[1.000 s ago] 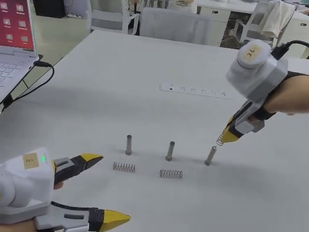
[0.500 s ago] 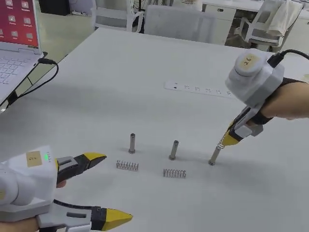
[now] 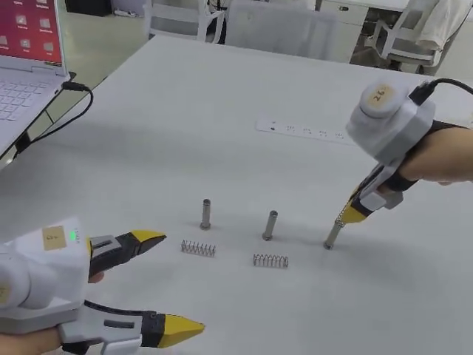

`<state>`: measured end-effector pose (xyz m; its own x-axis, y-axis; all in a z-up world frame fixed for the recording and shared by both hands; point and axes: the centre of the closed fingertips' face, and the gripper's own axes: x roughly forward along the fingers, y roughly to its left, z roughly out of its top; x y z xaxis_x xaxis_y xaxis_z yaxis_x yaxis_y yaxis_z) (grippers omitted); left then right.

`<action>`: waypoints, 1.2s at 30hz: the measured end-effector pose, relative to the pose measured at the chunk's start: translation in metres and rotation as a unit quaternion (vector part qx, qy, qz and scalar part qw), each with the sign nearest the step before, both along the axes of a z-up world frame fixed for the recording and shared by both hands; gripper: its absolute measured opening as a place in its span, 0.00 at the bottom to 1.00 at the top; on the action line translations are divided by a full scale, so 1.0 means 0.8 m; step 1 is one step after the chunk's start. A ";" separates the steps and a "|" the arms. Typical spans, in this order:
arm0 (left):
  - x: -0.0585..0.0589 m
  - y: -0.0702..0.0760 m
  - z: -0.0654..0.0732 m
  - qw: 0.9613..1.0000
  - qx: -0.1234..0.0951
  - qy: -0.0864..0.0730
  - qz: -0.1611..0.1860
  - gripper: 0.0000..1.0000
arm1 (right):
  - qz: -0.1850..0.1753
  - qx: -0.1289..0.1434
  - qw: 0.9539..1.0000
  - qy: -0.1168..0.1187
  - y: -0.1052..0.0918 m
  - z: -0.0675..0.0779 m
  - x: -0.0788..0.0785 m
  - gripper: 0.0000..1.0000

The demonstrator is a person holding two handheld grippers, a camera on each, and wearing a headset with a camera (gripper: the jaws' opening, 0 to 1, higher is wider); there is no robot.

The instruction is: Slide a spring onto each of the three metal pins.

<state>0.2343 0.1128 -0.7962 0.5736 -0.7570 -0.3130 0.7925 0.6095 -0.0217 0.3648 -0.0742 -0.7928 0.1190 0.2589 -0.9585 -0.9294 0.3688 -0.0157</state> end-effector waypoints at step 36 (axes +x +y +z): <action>0.000 0.003 0.002 1.000 0.000 0.002 0.003 0.77 | -0.017 -0.013 1.000 0.009 0.005 -0.058 0.004 0.09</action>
<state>0.2342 0.1154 -0.7947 0.5770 -0.7535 -0.3151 0.7887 0.6143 -0.0246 0.3681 -0.0699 -0.8395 0.1100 0.2292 -0.9672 -0.9162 0.4007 -0.0093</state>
